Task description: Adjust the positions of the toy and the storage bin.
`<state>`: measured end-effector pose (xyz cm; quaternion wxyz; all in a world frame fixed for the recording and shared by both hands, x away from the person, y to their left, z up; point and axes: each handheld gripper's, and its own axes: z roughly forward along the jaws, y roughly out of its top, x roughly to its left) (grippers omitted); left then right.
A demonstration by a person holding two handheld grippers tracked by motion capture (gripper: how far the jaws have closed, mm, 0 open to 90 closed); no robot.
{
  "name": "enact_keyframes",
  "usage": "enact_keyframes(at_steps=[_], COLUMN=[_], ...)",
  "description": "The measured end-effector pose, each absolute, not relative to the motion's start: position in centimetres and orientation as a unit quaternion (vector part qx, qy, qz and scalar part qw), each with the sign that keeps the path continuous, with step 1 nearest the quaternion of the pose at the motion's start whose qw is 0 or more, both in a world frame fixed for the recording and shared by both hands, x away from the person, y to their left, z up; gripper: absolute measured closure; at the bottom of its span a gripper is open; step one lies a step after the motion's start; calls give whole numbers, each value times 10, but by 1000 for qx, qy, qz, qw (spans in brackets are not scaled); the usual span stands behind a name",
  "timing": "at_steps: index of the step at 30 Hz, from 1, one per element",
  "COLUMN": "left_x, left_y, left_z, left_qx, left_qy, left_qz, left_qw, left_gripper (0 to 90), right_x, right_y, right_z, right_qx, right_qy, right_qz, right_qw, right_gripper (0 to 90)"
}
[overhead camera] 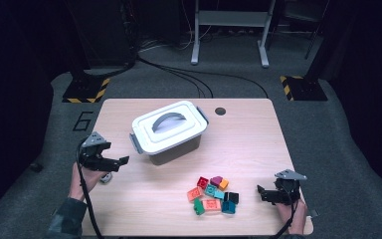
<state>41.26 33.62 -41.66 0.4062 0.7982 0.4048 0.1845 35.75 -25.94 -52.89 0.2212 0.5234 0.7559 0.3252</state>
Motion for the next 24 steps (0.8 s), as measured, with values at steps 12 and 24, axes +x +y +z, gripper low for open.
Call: enact_keyframes(at_steps=[12, 24], left_x=[450, 487], left_y=[304, 260], left_z=[-390, -382], left_qx=[811, 836], left_qy=[370, 340], left_qz=[176, 170], left_qw=[417, 395], left_gripper=[50, 158], right_x=[358, 358], right_y=[-260, -260], right_z=[-529, -529], right_qx=[521, 521], right_qy=[757, 757], right_qz=[325, 326], right_qw=[223, 223], right_gripper=[32, 32])
